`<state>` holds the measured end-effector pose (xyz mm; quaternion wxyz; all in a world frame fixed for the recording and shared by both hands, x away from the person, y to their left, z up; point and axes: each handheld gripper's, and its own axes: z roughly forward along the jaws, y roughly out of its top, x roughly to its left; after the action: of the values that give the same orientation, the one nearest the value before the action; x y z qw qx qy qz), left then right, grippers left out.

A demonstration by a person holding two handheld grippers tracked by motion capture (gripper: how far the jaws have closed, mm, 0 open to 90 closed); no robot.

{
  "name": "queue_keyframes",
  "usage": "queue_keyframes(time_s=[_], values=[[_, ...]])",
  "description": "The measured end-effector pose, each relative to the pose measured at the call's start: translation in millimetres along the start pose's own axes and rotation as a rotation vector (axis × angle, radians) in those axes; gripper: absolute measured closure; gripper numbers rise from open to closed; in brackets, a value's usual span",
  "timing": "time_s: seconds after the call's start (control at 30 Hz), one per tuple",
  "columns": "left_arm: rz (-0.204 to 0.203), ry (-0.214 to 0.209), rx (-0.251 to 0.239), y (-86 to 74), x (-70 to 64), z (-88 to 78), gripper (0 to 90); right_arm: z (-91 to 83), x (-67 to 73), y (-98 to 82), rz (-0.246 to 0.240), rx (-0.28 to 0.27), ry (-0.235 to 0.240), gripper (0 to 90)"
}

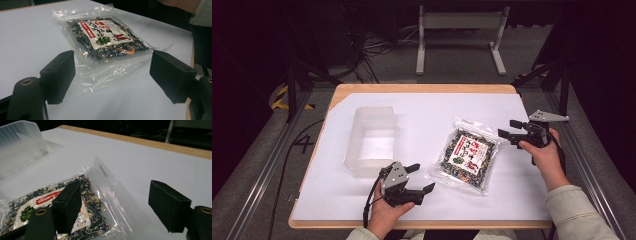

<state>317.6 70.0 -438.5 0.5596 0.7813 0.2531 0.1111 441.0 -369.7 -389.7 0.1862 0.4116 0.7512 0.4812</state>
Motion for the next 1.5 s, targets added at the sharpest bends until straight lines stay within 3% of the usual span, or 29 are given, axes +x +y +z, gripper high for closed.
queue_keyframes(time_s=[0.13,0.2,0.33,0.43,0.63,1.13,1.27,1.5], values=[[0.005,0.002,0.017,-0.2,-1.2,1.7,21.5,10.1,-4.4,-4.7,0.014,0.057,-0.012,27.0],[0.018,0.007,0.025,-0.3,-1.9,2.6,21.7,13.9,-7.4,-6.7,0.016,0.074,-0.043,27.3],[0.034,0.005,0.027,0.1,-3.8,3.4,21.8,21.0,-16.2,-10.7,0.024,0.071,-0.087,27.8],[0.039,0.003,0.040,0.1,-5.0,3.6,21.8,24.8,-20.2,-13.7,0.060,0.079,-0.071,27.7],[0.052,0.006,0.049,0.2,-5.2,4.6,21.8,31.5,-22.7,-18.7,0.063,0.126,-0.062,27.6],[0.070,0.012,0.064,0.2,-8.7,6.3,21.5,42.1,-25.1,-25.8,0.113,0.185,0.036,34.8],[0.071,0.016,0.066,0.2,-9.2,6.6,21.4,44.8,-22.9,-26.3,0.117,0.204,0.064,38.8],[0.083,0.021,0.064,0.6,-10.1,7.3,20.0,44.9,-21.5,-26.4,0.148,0.242,0.101,56.5]])
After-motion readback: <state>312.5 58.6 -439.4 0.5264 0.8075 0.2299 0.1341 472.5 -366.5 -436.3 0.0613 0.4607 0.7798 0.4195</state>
